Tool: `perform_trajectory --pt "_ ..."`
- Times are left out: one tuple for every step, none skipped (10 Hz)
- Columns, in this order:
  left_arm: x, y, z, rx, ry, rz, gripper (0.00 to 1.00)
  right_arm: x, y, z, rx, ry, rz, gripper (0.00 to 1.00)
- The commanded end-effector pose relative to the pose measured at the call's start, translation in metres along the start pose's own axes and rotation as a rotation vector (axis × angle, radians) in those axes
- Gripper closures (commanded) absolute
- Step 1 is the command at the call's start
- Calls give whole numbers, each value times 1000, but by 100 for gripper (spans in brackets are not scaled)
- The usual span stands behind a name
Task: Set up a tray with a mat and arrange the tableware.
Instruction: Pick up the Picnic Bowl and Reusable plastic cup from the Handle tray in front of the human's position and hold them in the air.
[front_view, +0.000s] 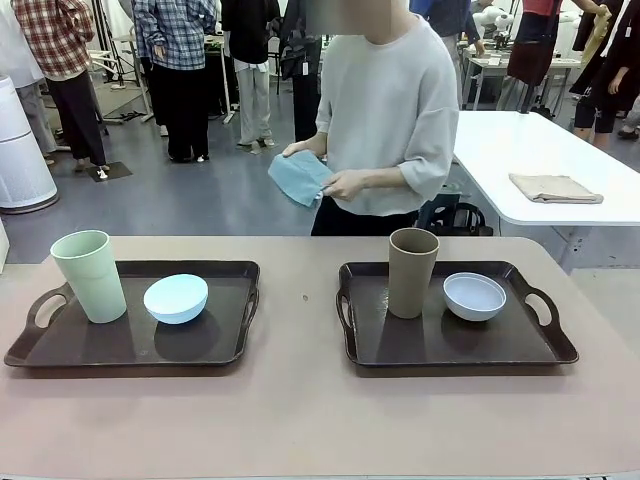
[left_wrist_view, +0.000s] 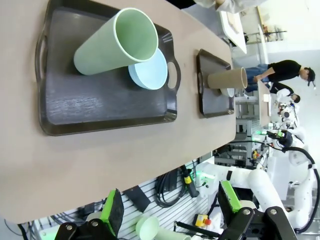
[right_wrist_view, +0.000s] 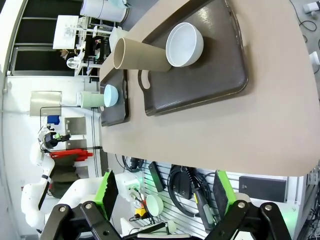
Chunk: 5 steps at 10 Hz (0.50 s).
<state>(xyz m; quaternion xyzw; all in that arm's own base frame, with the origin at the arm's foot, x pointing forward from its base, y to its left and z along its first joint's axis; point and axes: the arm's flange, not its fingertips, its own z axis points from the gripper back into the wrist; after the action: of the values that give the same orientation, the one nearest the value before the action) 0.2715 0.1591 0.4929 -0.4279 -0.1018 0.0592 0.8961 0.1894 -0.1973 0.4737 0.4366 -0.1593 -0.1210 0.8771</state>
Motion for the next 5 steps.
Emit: perform_trajectory --pt "-1 1 -1 -10 -7 -5 0 1 -1 -2 27 -6 16 0" --pt "-1 1 -1 -10 -7 -5 0 1 -1 -2 27 -6 16 0" --pt "-1 1 -1 -10 -7 -5 0 1 -1 -2 27 -6 16 0" --pt "-1 1 -1 -10 -7 -5 0 1 -1 -2 27 -6 16 0" --pt "-1 1 -1 -10 -7 -5 0 1 -1 -2 27 -6 16 0"
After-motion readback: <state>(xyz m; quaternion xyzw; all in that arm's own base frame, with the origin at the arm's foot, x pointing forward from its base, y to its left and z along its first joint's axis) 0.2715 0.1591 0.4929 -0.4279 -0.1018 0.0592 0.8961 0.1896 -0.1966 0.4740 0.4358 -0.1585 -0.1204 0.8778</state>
